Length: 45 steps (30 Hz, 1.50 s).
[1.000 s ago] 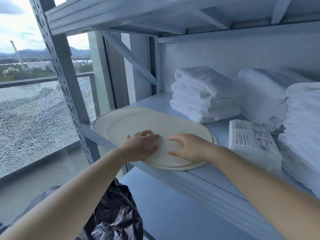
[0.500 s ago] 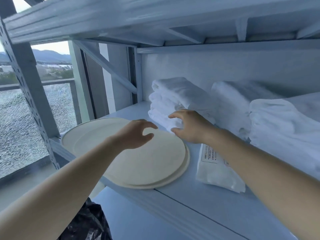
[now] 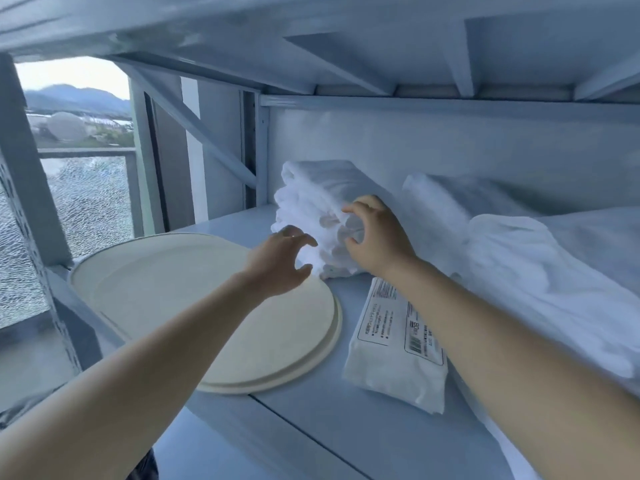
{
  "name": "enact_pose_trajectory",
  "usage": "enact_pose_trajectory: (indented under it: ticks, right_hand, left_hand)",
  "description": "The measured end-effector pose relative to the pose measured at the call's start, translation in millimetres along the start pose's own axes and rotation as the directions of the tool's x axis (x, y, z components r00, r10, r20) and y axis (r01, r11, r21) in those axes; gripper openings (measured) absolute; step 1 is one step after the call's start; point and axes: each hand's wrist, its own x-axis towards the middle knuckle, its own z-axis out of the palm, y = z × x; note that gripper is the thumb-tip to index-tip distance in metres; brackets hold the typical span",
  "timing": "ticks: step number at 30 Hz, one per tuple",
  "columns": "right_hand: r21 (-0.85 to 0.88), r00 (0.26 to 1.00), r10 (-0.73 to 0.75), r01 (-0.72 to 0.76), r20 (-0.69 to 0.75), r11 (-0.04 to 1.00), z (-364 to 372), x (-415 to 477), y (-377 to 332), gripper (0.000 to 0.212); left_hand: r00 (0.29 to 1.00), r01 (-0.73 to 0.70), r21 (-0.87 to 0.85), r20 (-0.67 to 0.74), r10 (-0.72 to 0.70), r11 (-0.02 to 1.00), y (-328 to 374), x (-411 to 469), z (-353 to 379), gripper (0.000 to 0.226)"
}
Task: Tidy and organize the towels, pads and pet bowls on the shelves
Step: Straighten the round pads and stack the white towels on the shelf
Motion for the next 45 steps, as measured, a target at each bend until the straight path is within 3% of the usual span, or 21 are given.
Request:
enact_pose_trajectory:
  ticks: [7,12,24,29,32,34,39,45]
  right_hand:
    - [-0.117,0.995,0.081,-0.074,0.055,0.99,4,13,27,0.067]
    - [-0.17,0.987,0.128,-0.111,0.092,0.979,13,21,39,0.073]
    - [-0.252,0.977,0.154,-0.113,0.15,0.961,28,38,46,0.083]
    - [-0.233,0.976,0.104,-0.057,0.192,0.971,39,45,36,0.079]
    - [-0.262,0.972,0.092,-0.034,0.216,0.965,43,45,36,0.075]
    - [-0.291,0.977,0.1,-0.041,0.188,0.956,44,46,38,0.07]
    - [-0.276,0.98,0.126,-0.079,0.156,0.958,50,48,36,0.064]
    - [-0.22,0.974,0.121,-0.078,0.19,0.972,47,46,32,0.065]
  left_hand:
    - [0.997,-0.073,0.033,-0.023,0.074,0.997,21,33,15,0.105]
    - [0.99,-0.141,0.152,0.045,0.136,0.978,21,44,41,0.125]
    - [0.956,-0.291,0.155,0.017,0.292,0.944,-29,85,44,0.107]
    - [0.974,-0.216,0.269,-0.011,0.227,0.938,-64,94,32,0.102]
    - [0.986,-0.111,0.257,-0.089,0.138,0.96,-83,95,32,0.109]
    - [0.975,-0.116,0.269,-0.153,0.161,0.956,-89,92,34,0.118]
    - [0.873,-0.32,0.495,-0.177,0.454,0.808,-67,90,36,0.132]
    - [0.906,-0.263,0.61,-0.109,0.409,0.747,-59,96,56,0.132]
